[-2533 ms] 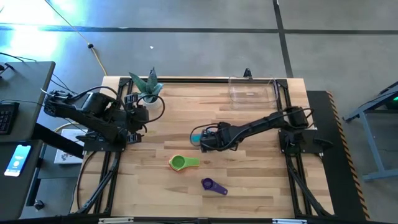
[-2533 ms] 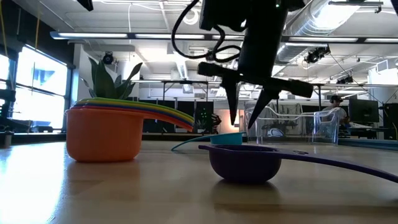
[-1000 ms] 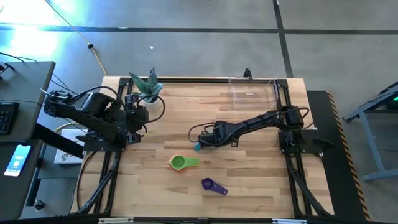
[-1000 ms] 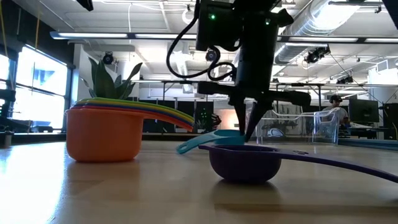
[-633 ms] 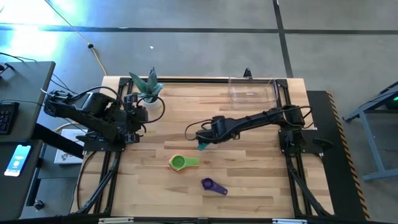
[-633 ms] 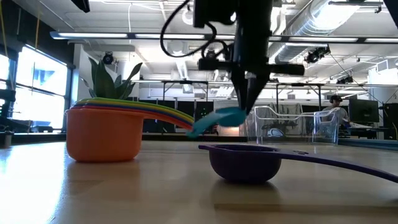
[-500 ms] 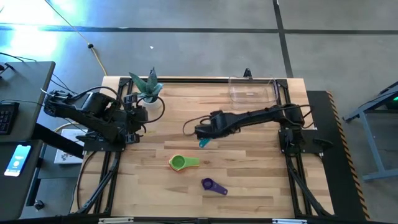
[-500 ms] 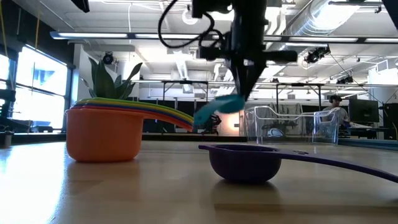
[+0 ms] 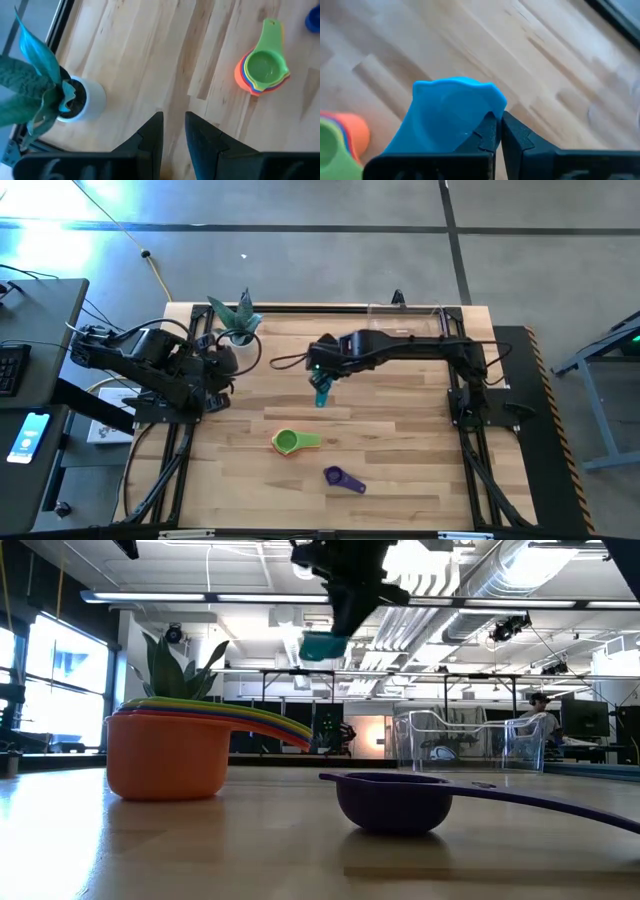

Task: Nest measuring cups in basket
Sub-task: Stack the blue measuring cup into the green measuring cup

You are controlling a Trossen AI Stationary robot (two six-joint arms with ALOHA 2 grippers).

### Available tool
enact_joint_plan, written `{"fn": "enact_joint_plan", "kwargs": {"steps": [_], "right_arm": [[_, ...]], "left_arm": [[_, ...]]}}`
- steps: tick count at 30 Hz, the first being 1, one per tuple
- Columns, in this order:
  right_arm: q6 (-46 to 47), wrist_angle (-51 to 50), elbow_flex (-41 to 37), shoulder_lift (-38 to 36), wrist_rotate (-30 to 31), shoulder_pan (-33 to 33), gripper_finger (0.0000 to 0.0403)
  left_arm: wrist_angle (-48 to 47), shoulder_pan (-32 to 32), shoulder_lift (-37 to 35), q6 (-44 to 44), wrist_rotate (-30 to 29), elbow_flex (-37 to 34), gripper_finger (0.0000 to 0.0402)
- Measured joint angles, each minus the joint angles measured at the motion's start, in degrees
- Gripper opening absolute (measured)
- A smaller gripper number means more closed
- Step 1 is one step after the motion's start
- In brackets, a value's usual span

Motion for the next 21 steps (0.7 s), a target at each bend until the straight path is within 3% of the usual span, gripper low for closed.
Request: {"fn": "enact_joint_plan", "kwargs": {"steps": [4,12,17,21], "right_arm": [[-14.4,4.5,1.9,0.0,-3.6,-0.7,0.0001],[-42.3,16.3,2.4,0.0,-16.7,-1.1,0.0001],[-51.9,21.0,2.4,0.4,-25.4,-0.7,0.0000],[-56.9,21.7,2.5,1.7,-27.8,0.5,0.0000]], "left_arm": [[0.0,0.0,0.0,-5.1,0.0,0.0,0.0070],[0.0,0.0,0.0,-20.3,0.6,0.0,0.0070],[0.0,0.0,0.0,-30.3,3.9,0.0,0.0070],[0.1,0.0,0.0,-36.8,6.4,0.0,0.0070]]}}
